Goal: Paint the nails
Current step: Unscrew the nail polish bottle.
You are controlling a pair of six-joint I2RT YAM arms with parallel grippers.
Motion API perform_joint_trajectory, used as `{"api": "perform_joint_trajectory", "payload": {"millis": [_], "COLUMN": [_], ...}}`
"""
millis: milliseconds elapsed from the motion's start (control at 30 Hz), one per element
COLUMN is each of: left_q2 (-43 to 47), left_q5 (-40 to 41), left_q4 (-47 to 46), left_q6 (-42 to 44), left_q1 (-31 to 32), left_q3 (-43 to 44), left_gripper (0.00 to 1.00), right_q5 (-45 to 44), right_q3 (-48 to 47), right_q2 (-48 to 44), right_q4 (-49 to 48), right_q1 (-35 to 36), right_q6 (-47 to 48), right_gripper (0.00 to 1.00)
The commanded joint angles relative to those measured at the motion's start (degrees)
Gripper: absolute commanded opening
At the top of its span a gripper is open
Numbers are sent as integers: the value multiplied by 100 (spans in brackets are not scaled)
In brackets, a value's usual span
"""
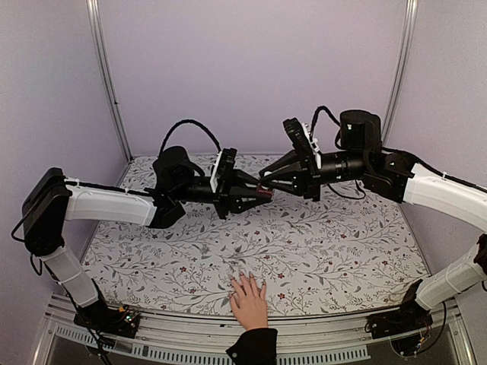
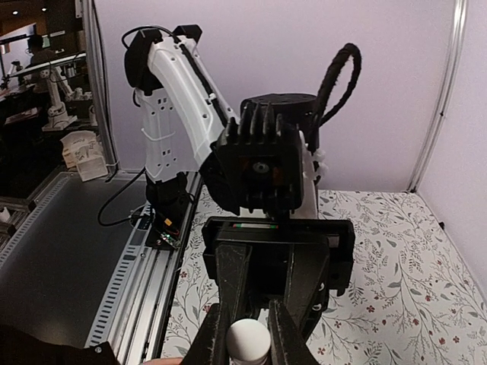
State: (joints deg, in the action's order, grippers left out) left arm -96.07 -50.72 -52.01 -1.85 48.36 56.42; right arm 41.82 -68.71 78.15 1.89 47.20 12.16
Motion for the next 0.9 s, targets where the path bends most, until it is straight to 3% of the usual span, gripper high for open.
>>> {"api": "perform_joint_trajectory", "payload": {"millis": [0,233,367,600,767,867], "left_q2": [-4,-71,36,99,126,160], "left_q5": [-872,-1021,-181,898,1671,2232], "left_q4": [-99,-130,-87,-298,-397,-410], "left_q6": [-121,-175,5,11,7,31], "left_q1": [183,179,86,11,3,6], "left_q3": [241,291,119,-136,-290,-349], "left_gripper": [0,0,0,0,0,0], "right_q5": [752,857,539,-309,-1097,-1794], "right_q3": [-138,-399,-404,0,233,206], "right_q2": [76,245,247,-52,-176,-131], "right_q4": [90,636,633,-80,-589,-617], "right_q1": [99,99,97,93,88,88], "right_q6": [534,849,790,333,-153,-490], "right_gripper": [0,1,16,55,66,67]}}
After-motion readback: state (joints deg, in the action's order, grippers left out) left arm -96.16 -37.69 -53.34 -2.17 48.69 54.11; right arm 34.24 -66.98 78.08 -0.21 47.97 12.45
